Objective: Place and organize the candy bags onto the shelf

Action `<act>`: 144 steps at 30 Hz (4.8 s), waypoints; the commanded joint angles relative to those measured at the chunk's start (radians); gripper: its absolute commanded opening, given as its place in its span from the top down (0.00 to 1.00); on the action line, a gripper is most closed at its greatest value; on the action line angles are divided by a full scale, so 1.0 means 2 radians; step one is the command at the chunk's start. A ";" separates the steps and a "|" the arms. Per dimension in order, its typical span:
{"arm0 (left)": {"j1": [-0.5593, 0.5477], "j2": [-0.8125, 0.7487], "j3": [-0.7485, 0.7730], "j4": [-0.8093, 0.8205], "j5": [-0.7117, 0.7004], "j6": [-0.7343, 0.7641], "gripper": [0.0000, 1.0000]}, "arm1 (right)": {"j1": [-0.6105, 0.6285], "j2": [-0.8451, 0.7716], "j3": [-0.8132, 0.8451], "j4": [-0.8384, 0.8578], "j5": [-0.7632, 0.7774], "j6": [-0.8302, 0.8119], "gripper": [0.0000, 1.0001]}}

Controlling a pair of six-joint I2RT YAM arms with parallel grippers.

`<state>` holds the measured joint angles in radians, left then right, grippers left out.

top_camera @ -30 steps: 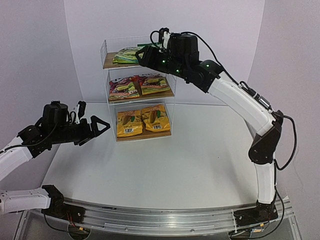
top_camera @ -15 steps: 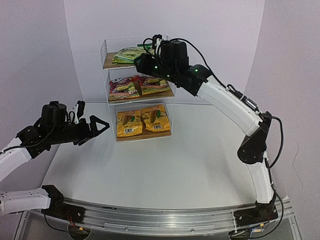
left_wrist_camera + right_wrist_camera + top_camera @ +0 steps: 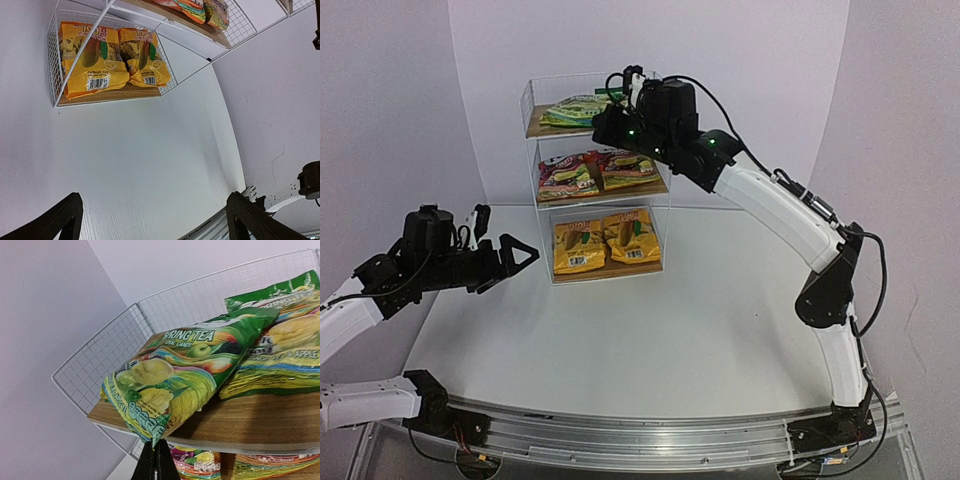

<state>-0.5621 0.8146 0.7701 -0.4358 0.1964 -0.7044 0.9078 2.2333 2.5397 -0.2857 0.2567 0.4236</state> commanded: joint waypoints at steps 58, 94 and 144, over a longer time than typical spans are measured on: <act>0.000 0.068 0.000 0.079 0.059 0.023 0.00 | -0.059 -0.028 0.001 -0.046 -0.287 0.042 1.00; -0.001 0.053 -0.002 0.063 0.050 0.030 0.00 | -0.046 0.022 0.044 0.012 -0.122 0.087 0.94; 0.008 0.054 0.003 0.024 -0.030 -0.003 0.00 | -0.027 -0.391 -0.570 0.006 0.005 0.036 0.02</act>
<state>-0.5618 0.8670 0.7440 -0.3727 0.2080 -0.6931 0.8787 1.6293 1.6514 -0.2218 0.0739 0.5210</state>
